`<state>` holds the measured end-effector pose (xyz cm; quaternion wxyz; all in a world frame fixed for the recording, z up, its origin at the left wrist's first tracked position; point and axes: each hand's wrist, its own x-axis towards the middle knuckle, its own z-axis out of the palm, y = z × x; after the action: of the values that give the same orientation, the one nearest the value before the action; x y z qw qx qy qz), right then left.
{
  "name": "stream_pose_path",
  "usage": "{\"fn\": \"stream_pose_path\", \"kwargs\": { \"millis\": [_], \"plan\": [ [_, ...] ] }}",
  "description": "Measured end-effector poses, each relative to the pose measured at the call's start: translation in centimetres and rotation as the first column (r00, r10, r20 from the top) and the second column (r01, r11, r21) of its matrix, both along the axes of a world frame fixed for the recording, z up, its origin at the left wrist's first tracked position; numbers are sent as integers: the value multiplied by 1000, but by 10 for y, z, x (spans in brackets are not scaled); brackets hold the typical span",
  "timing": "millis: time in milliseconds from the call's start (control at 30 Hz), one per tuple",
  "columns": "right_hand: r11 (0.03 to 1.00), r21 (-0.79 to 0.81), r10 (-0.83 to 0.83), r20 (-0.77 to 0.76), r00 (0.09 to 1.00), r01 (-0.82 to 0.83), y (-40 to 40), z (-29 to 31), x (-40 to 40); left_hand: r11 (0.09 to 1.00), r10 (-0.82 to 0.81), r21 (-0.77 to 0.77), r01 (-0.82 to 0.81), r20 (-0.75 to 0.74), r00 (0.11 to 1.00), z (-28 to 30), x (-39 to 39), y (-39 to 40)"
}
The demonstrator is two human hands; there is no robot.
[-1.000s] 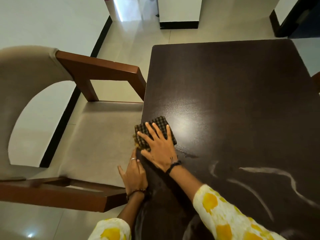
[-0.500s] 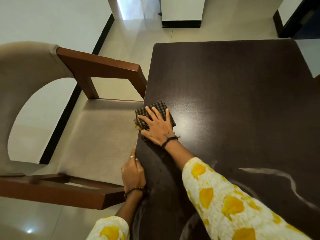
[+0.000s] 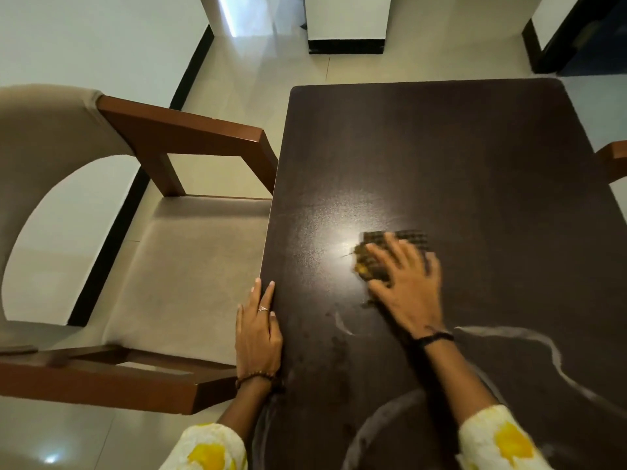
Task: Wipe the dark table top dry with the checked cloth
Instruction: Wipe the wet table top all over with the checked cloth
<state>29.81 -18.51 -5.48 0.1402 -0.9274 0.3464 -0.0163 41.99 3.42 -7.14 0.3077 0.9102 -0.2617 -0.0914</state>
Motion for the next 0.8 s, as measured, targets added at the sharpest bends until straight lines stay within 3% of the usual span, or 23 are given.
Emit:
{"fn": "stream_pose_path", "kwargs": {
  "millis": [100, 200, 433, 600, 667, 800],
  "plan": [
    [967, -62, -248, 10, 969, 248, -26, 5, -29, 1000, 7, -12, -7, -15, 1000, -1, 1, 0],
    [933, -104, -344, 25, 939, 344, -2, 4, -13, 1000, 3, -23, -4, -30, 1000, -1, 1, -1],
    [998, -64, 9, 23, 1000, -7, 111, 10, 73, 998, -23, -53, 20, -61, 998, 2, 4, -2],
    [999, -8, 50, 68, 996, -50, 83, -1, 106, 996, -84, -3, 84, 29, 996, -1, 5, -1],
    [999, 28, -29, 110, 994, 27, 47, -8, 89, 994, -102, 31, 100, 61, 993, -1, 3, -1],
    [943, -75, -315, 111, 942, 324, -32, -12, 14, 990, -118, 85, 111, 91, 989, -1, 1, -2]
  ]
}}
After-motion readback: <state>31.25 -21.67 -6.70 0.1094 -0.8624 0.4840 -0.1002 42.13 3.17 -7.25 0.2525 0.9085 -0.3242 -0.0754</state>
